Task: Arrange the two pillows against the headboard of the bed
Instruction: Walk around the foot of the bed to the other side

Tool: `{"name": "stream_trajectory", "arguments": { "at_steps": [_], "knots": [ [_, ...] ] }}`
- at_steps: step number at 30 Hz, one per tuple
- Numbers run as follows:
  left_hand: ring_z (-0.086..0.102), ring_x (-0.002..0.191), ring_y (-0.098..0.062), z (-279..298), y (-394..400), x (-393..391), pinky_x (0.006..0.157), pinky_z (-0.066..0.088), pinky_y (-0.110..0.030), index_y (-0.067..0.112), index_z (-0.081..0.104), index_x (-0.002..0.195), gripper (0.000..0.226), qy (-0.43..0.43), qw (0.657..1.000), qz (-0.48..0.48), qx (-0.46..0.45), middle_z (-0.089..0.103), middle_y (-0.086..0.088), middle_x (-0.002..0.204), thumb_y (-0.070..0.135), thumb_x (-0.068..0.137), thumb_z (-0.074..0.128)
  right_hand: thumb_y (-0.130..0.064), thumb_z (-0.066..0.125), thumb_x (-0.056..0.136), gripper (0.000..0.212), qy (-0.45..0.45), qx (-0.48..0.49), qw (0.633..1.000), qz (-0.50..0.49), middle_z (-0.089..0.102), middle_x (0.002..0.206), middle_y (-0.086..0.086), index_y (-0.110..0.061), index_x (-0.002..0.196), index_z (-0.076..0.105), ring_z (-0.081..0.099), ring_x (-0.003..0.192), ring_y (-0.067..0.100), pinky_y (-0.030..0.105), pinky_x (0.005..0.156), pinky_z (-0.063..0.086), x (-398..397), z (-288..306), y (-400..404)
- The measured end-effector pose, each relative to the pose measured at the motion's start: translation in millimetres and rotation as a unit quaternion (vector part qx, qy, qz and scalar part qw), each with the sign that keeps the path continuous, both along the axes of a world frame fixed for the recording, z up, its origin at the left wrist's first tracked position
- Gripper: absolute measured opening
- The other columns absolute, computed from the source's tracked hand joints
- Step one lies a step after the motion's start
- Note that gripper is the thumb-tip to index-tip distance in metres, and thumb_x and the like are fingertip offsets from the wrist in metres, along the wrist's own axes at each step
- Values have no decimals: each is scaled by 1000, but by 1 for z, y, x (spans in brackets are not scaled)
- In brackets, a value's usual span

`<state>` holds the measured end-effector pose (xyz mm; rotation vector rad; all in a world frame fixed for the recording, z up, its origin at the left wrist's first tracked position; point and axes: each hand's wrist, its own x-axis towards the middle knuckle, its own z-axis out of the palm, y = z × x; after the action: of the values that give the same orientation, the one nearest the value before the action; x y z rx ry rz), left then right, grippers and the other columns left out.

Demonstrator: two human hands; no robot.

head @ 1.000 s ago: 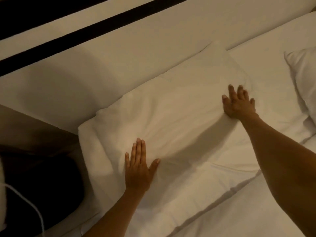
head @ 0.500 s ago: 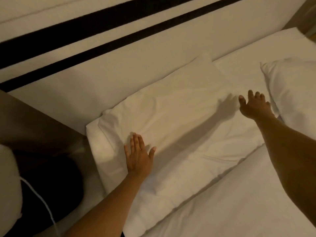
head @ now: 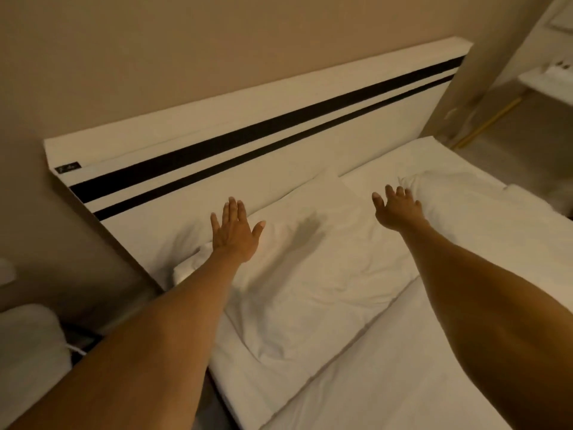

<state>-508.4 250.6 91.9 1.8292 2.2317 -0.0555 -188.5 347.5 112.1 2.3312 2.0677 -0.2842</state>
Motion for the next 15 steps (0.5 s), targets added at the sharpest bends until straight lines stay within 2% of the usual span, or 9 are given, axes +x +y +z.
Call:
{"name": "stream_trajectory", "arguments": {
  "at_steps": [7,15],
  "knots": [
    [-6,151,-26,85,-52,-8,120,-2,-49,6,-4,154,78,-1,999,-38,31,-10,-13,163,57,98,16,-51,18,101,66,-3,29,1000,3,17,162,16,-12,154,20,11,151,33,53,119,16,-29,70,-89],
    [-7,151,-25,165,-147,-1,120,-3,-50,6,-4,154,80,-1,993,-107,51,-10,-12,163,58,97,16,-52,17,101,67,-17,64,998,-13,13,163,13,-14,155,17,6,152,31,52,120,11,-37,140,-226]
  ]
}}
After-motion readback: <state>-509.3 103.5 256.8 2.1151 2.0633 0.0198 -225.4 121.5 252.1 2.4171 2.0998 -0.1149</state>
